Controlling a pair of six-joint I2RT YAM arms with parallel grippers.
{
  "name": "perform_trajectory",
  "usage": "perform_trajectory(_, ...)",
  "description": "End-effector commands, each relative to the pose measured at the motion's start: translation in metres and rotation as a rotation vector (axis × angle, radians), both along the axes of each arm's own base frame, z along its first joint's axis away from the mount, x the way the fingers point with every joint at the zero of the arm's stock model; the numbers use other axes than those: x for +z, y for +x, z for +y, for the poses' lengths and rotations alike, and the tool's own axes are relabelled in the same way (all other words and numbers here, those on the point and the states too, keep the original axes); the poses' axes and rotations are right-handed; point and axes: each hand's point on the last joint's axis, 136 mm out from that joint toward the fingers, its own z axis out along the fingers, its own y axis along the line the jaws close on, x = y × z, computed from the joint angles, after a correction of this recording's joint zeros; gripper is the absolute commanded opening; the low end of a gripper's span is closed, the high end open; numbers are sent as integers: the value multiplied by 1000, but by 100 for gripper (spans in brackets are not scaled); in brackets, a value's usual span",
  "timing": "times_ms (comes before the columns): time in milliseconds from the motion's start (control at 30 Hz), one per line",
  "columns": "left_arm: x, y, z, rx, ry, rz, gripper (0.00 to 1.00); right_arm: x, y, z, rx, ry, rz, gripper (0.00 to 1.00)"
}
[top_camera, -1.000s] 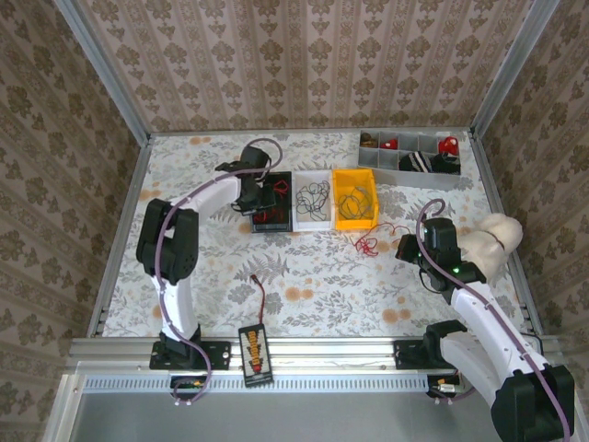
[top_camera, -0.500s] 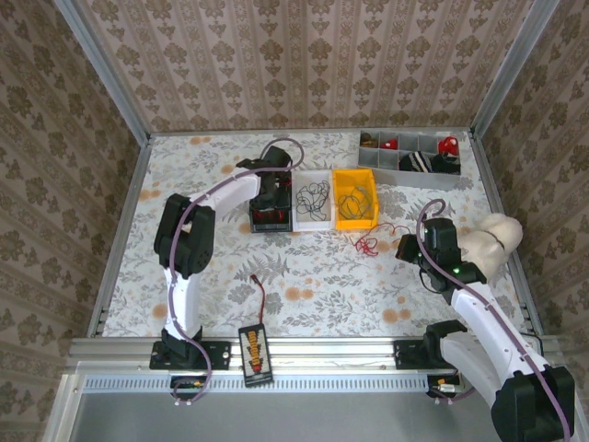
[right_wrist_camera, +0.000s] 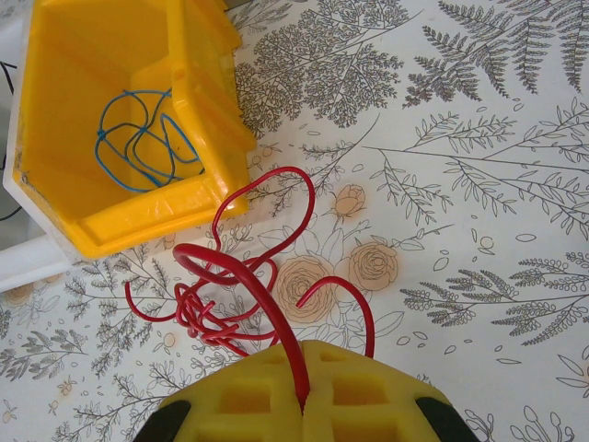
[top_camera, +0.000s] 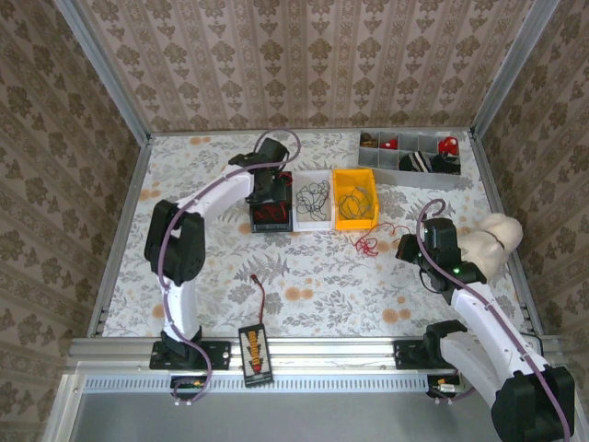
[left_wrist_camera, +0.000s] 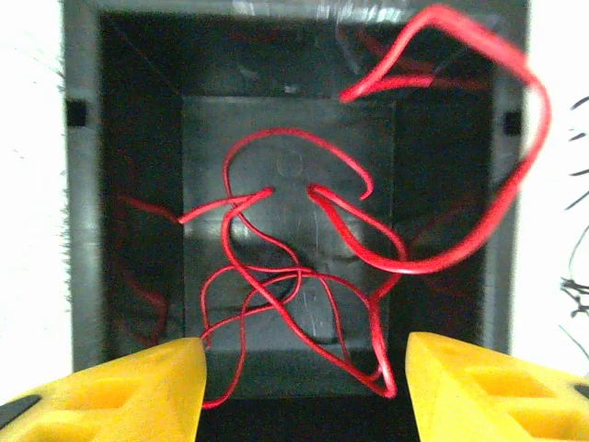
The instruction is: Untangle the cables
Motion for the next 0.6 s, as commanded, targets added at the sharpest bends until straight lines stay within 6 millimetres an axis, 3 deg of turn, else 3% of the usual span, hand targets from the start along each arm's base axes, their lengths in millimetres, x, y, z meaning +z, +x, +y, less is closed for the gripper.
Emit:
perform_trajectory(0,48,1,12,7,29,-117,61,7,2,0,9,-3,-18,2)
perform_trajectory(100,61,-3,7,-43,27,-174,63,7,3,3,26,2,-18,2)
perform_trajectory(233,70,-20,-46,-274,-128,-263,65,14,5,13,76,20,-37,3)
perform_trajectory(333,78,-39,-83,-427,-225,-310,69,30,10,21,109,29,-79,3)
perform_trajectory(400,83,-52,-105,-528,-262,-338,70,49,13,29,147,34,-129,3)
perform_trajectory(567,91,-70,-134,-650,-384,-361,71,109,16,43,229,51,-292,5)
